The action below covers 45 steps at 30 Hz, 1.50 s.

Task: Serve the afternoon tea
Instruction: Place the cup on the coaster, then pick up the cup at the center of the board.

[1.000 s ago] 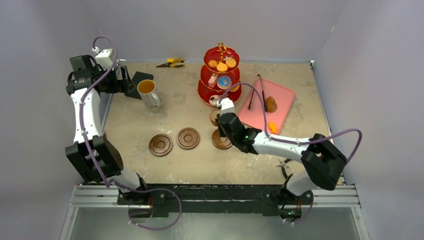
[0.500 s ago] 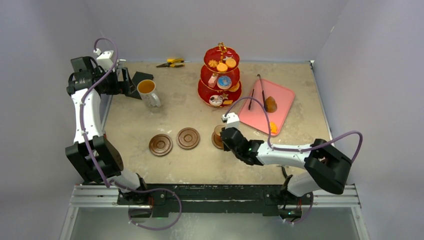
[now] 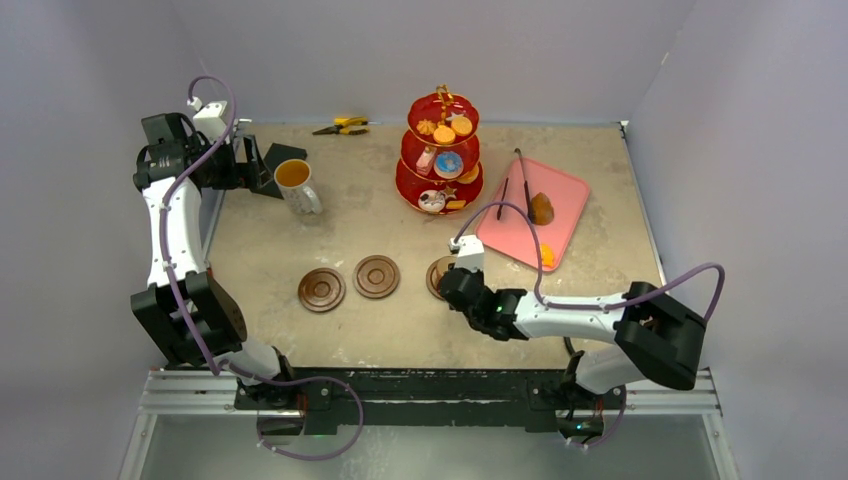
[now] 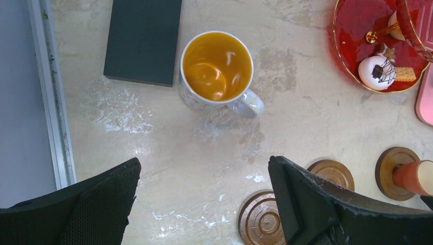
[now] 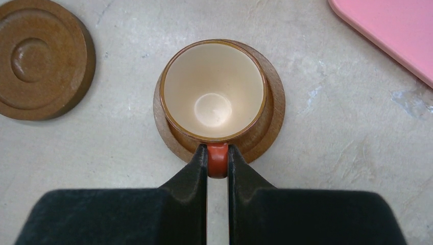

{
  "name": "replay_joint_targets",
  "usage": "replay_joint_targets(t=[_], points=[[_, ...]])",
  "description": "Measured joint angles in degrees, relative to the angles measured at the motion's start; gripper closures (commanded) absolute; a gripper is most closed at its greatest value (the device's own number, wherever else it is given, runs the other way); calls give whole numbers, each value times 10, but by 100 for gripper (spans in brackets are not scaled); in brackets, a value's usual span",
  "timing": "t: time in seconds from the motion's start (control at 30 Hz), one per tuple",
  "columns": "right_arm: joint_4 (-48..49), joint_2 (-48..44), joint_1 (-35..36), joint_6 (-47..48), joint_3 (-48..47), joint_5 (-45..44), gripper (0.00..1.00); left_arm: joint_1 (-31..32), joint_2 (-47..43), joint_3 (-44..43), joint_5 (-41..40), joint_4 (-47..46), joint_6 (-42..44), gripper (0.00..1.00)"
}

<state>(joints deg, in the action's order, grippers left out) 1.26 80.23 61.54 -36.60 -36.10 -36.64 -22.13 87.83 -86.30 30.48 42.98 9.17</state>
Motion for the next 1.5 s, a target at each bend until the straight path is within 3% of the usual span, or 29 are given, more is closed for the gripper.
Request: replay_joint_targets(t=[0.37,0.47,0.73,1.0,1.2,1.5], points=[[-30,7,37,-19,0,-63,100,0,0,0,0,0,0,3],[-19,17,37,-22,0,-72,88,0,0,0,0,0,0,3],[-26,14,37,-32,0,-73,41,0,0,0,0,1,5,3],[-57,-72,37,-4,-32,-59,24,0,0,-7,0,11,9,3],[-44,-36,29,122,-195,22,19,0,0,-10,-1,15,9,3],[-47,285,-34,277,-616,242,17,0,5,-20,-16,24,9,2]])
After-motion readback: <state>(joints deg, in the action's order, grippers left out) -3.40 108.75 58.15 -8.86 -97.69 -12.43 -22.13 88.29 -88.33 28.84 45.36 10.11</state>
